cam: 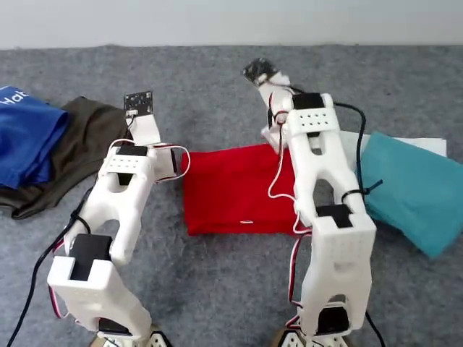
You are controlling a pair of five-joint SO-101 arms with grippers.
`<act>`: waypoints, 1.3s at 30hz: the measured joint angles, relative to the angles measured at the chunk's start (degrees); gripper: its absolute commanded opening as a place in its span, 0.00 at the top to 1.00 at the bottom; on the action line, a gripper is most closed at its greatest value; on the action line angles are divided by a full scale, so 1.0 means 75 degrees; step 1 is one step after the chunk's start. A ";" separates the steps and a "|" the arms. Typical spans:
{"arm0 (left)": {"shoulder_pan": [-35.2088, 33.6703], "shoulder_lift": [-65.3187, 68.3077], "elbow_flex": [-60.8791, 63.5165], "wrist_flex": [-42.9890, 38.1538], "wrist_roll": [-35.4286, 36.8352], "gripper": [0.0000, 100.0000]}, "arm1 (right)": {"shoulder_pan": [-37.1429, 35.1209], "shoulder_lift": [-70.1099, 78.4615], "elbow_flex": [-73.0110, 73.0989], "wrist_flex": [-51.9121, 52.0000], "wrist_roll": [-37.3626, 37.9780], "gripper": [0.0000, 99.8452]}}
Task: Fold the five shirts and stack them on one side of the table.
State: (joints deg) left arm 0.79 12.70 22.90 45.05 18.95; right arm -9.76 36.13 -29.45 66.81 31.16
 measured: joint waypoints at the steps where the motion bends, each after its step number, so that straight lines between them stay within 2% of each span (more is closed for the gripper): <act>1: 0.0023 0.0000 0.0000 0.0000 0.0000 0.99 | -0.0023 0.0223 -0.0305 -0.0094 0.0012 0.99; 6: 0.0012 0.0000 0.0000 0.0000 0.0000 0.99 | 0.0035 0.0832 -0.1629 0.0176 0.0012 0.99; 9: 0.0012 0.0000 0.0000 0.0000 0.0000 0.99 | -0.0023 0.0785 -0.2719 0.1442 0.0012 0.99; 12: 0.0047 0.0000 0.0000 0.0000 0.0000 0.99 | -0.0211 0.0692 -0.3798 0.3364 0.0012 0.99; 14: 0.0023 0.0000 0.0000 0.0000 0.0000 0.99 | -0.0340 0.0516 -0.3868 0.4302 0.0012 0.99; 16: 0.0000 0.0000 0.0000 0.0000 0.0000 0.99 | -0.0316 0.0199 -0.3423 0.4478 -0.0012 0.99; 22: 0.0023 0.0000 0.0000 0.0000 0.0000 0.99 | -0.0610 -0.1184 -0.0727 0.4384 0.0023 0.99; 25: 0.0000 0.0000 0.0000 -0.0023 0.0000 0.99 | -0.0410 -0.1242 -0.0129 0.3505 0.0035 0.99; 32: 0.0035 0.0000 0.0000 -0.0023 0.0000 0.99 | 0.0117 0.0387 0.0000 0.0914 0.0035 0.99; 39: 0.0035 -0.0012 0.0000 -0.0023 -0.0035 0.99 | 0.0152 0.0867 -0.0516 0.0680 0.0070 0.99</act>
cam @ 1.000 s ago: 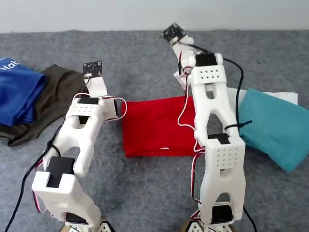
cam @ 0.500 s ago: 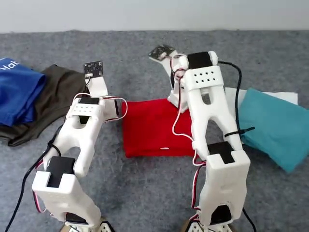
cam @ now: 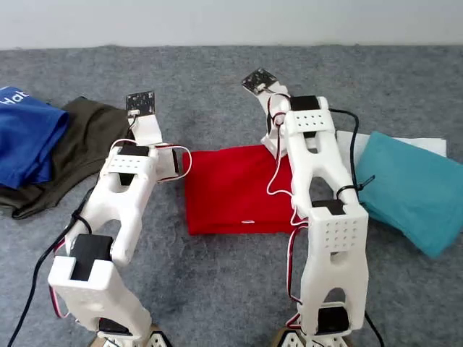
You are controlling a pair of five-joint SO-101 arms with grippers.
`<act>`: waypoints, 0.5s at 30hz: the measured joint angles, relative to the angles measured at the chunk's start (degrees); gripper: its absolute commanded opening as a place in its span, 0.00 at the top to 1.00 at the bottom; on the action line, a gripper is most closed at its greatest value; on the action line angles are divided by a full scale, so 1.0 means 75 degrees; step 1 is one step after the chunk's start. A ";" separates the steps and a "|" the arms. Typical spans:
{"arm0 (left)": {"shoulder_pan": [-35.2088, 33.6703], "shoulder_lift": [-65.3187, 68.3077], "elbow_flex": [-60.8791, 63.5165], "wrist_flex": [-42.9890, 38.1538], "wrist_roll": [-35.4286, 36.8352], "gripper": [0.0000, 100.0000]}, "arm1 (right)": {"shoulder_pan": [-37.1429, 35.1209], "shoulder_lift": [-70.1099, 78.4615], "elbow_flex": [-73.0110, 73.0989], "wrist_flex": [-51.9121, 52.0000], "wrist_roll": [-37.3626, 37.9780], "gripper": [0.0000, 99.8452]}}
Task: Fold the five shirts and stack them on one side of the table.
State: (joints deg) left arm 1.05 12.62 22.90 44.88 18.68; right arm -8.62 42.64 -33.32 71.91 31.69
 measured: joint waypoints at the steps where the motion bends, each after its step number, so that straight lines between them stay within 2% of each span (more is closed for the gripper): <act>1: -0.0059 -0.0059 0.0000 0.0000 -0.0070 0.99 | 0.0035 0.0000 -0.0141 0.0059 0.0000 0.99; 4: -0.0188 -0.0340 -0.0234 0.0211 -0.0527 0.99 | 0.0070 -0.0258 -0.0762 0.0762 0.0000 0.99; 9: 0.0047 -0.0645 -0.1360 0.0703 -0.0668 0.99 | 0.0012 -0.1313 -0.1547 0.1993 -0.0012 0.99; 15: 0.0891 0.0926 -0.2790 0.1383 -0.0692 0.99 | -0.0199 -0.2168 -0.1500 0.3786 -0.0023 0.99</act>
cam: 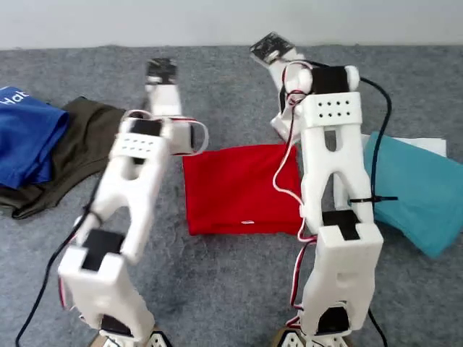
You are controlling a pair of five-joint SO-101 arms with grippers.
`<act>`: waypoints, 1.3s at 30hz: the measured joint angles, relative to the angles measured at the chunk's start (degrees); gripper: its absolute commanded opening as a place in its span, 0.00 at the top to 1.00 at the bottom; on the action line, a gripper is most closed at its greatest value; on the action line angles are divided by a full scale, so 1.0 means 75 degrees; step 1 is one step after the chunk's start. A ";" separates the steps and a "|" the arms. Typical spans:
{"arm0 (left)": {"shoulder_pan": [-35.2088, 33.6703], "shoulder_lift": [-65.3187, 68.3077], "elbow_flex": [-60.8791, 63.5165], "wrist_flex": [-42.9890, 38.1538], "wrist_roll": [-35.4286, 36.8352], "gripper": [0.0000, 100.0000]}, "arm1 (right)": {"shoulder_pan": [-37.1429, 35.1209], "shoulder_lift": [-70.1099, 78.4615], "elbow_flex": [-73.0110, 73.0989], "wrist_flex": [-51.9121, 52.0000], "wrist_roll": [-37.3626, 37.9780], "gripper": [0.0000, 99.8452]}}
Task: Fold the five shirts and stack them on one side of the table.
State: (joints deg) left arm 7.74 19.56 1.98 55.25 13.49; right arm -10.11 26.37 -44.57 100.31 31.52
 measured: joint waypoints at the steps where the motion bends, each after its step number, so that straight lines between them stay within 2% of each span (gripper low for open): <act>1: 0.0094 0.0363 -0.0281 0.0199 0.0000 0.99 | -0.0059 -0.0223 0.0234 0.0023 -0.0059 0.99; 8: 0.0152 0.2684 -0.2602 0.1582 0.0352 0.99 | -0.0574 -0.1887 0.3880 -0.0047 -0.0281 0.99; 13: 0.0164 0.3599 -0.4196 0.2567 0.0434 0.99 | -0.0457 -0.2110 0.7103 -0.2040 -0.0281 0.99; 17: 0.0164 0.3950 -0.4818 0.2942 0.0457 0.99 | 0.0281 -0.1840 0.8697 -0.3130 -0.0305 0.99; 24: 0.0164 0.4067 -0.5099 0.3130 0.0422 0.99 | 0.0574 -0.1770 0.8838 -0.2954 -0.0305 0.99; 31: 0.0188 0.4067 -0.5099 0.3153 0.0422 0.99 | 0.0574 -0.2954 0.7174 -0.1336 -0.0293 0.99; 35: 0.0188 0.4067 -0.5099 0.3153 0.0422 0.99 | -0.0023 -0.3329 0.6799 -0.1278 -0.0293 0.99; 39: 0.0188 0.4067 -0.5099 0.3153 0.0422 0.99 | -0.0797 -0.2907 0.7045 -0.2133 -0.0328 0.99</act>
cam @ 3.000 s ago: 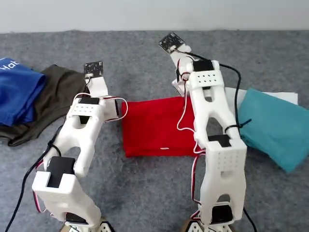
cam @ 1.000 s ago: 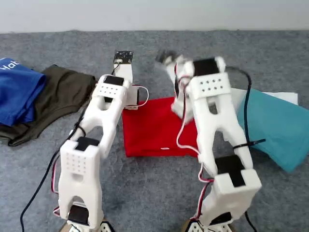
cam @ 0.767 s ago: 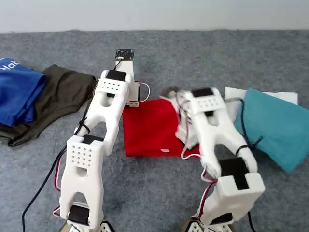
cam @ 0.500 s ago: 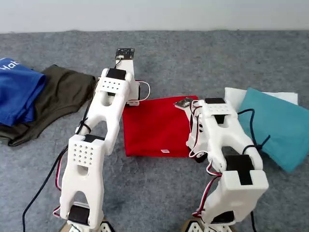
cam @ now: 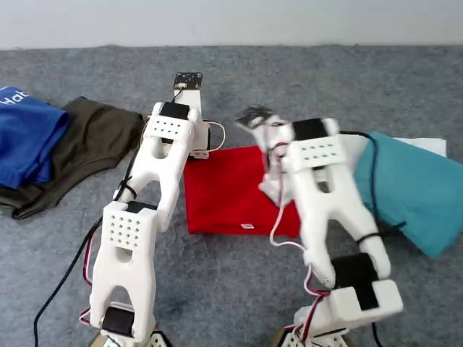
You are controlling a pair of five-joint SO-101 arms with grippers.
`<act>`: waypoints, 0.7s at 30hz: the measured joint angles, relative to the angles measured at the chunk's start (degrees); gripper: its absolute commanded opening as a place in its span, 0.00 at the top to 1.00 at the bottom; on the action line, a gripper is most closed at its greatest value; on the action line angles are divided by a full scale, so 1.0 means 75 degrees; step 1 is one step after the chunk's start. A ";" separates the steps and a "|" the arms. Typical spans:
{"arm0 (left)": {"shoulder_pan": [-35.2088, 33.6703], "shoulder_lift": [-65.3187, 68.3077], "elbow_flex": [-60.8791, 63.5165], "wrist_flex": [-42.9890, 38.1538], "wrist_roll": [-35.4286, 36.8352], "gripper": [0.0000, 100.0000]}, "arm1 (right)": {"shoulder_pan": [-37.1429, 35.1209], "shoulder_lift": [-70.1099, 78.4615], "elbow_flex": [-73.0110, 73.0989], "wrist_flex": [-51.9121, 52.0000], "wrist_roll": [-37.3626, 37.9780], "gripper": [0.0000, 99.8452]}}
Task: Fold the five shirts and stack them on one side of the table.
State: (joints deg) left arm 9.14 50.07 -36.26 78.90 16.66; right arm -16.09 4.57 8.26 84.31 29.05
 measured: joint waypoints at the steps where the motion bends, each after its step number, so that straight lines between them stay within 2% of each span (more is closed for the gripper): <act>1: 0.0000 0.0000 0.0000 0.0000 0.0000 0.99 | -0.0059 0.0258 0.0211 -0.0316 0.0000 0.99; 4: 0.0000 0.0000 0.0000 0.0000 0.0000 0.99 | 0.0023 0.1278 0.0832 -0.1078 0.0000 0.99; 10: 0.0035 0.0000 0.0000 0.0000 0.0023 0.99 | 0.0715 0.2297 0.0610 -0.0680 -0.0023 0.99; 15: 0.0035 0.0000 0.0000 0.0000 0.0035 0.99 | 0.0832 0.2204 -0.0012 0.0070 -0.0023 0.99; 21: 0.0035 0.0000 0.0000 0.0000 0.0035 0.99 | 0.0996 0.0750 -0.1137 0.0996 -0.0023 0.99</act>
State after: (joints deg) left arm 9.41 50.07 -36.26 78.90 16.92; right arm -8.62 10.20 -0.26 91.78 28.88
